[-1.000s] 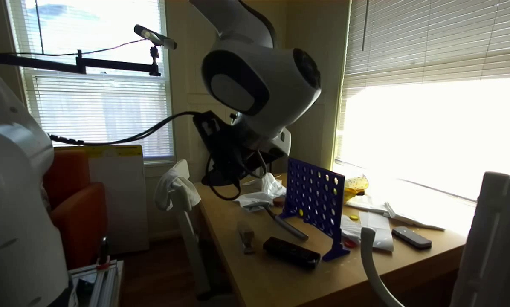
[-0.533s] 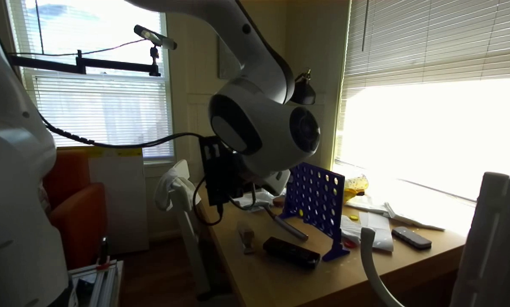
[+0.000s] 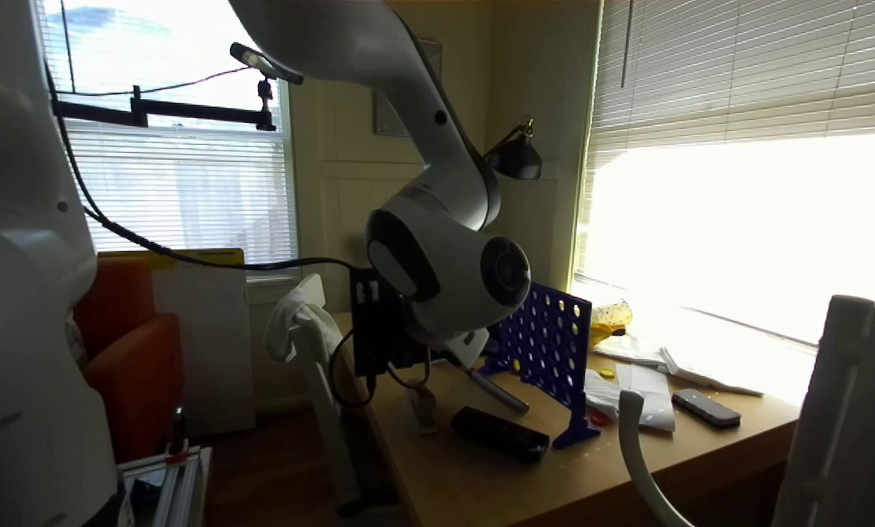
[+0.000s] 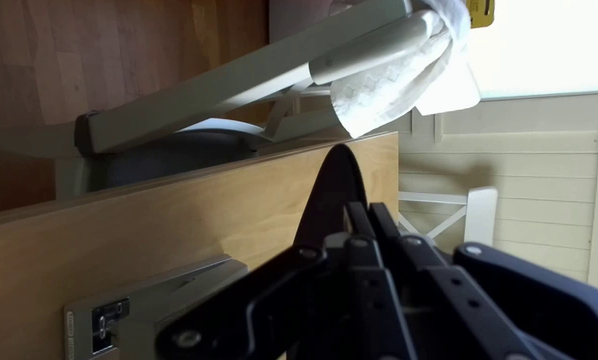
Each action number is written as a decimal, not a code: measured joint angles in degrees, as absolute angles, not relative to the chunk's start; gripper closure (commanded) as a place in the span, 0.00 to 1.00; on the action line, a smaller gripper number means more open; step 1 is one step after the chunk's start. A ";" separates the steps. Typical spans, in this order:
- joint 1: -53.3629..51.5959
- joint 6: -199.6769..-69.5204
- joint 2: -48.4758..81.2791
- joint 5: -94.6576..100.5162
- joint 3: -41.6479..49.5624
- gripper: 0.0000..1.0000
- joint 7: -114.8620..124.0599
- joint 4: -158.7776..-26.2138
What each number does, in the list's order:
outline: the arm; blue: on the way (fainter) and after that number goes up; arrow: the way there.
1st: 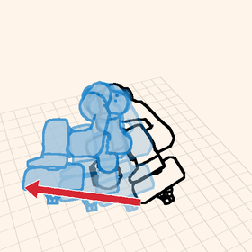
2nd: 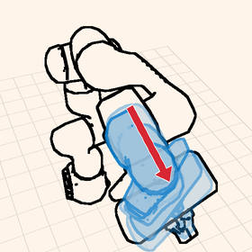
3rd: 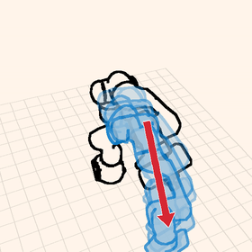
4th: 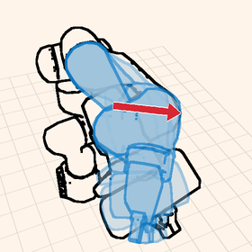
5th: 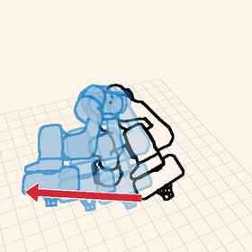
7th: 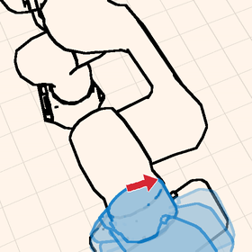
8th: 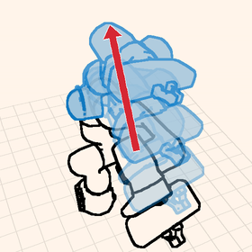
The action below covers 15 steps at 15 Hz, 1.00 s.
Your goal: Put the black cap on the table.
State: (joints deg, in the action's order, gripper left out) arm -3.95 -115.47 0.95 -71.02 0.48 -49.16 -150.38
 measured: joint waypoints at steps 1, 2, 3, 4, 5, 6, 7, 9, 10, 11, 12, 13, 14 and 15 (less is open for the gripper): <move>-3.95 -115.71 2.04 -72.38 0.02 0.99 -49.16 -149.62; -3.96 -116.20 3.10 -73.74 -0.42 0.99 -49.12 -148.87; -3.98 -117.04 4.11 -75.03 -0.90 0.99 -49.03 -148.08; -4.01 -118.15 5.08 -76.46 -1.36 0.99 -49.03 -147.36; -4.05 -119.21 6.00 -77.81 -1.72 0.99 -49.01 -146.65; -4.09 -120.35 6.88 -79.11 -1.99 0.99 -49.01 -146.00; -4.10 -121.56 7.76 -80.39 -2.23 0.99 -49.01 -145.34; -4.11 -123.01 9.52 -82.29 -2.32 0.99 -49.01 -144.16; -4.11 -123.41 10.44 -82.71 -2.32 0.99 -49.01 -143.59; -4.11 -123.65 11.25 -82.76 -2.32 0.99 -49.01 -143.12; -4.18 -124.08 12.04 -82.72 -2.33 0.99 -48.77 -142.74; -4.30 -124.46 12.76 -82.70 -2.33 0.80 -48.60 -142.41; -4.43 -124.69 13.42 -82.60 -2.33 0.68 -48.55 -142.10; -4.69 -125.40 13.81 -82.16 -2.33 0.62 -48.34 -141.84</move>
State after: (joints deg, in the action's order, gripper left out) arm -4.69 -125.40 13.81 -82.16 -2.33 -48.34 -141.84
